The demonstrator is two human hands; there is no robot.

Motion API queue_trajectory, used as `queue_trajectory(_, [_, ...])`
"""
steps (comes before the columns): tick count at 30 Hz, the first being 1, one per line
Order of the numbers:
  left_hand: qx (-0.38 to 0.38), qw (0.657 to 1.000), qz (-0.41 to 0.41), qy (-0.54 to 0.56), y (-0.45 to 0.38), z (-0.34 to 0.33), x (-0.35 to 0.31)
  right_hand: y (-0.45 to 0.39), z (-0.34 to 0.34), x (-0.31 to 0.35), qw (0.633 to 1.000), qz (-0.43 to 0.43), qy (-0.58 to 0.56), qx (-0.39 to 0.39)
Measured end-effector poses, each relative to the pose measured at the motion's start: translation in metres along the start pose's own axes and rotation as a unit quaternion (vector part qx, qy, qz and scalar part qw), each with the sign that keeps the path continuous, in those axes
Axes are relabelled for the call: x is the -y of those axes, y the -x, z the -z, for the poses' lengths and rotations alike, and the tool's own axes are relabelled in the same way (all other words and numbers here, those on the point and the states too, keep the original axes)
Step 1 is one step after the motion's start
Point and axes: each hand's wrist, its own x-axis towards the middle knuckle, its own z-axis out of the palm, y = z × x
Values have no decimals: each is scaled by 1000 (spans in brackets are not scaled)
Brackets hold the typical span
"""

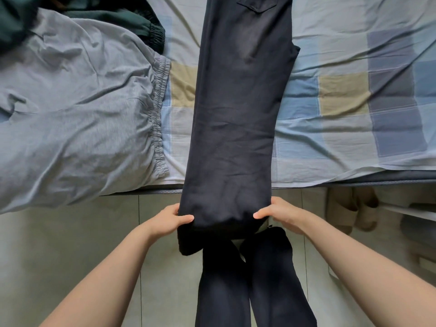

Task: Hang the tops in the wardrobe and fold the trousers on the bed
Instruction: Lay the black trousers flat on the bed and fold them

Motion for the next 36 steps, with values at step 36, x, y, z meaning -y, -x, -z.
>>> queue_trajectory(36, [-274,960,31,-40,-84,25,-129,-41,70,110,976,-39,-145,-156])
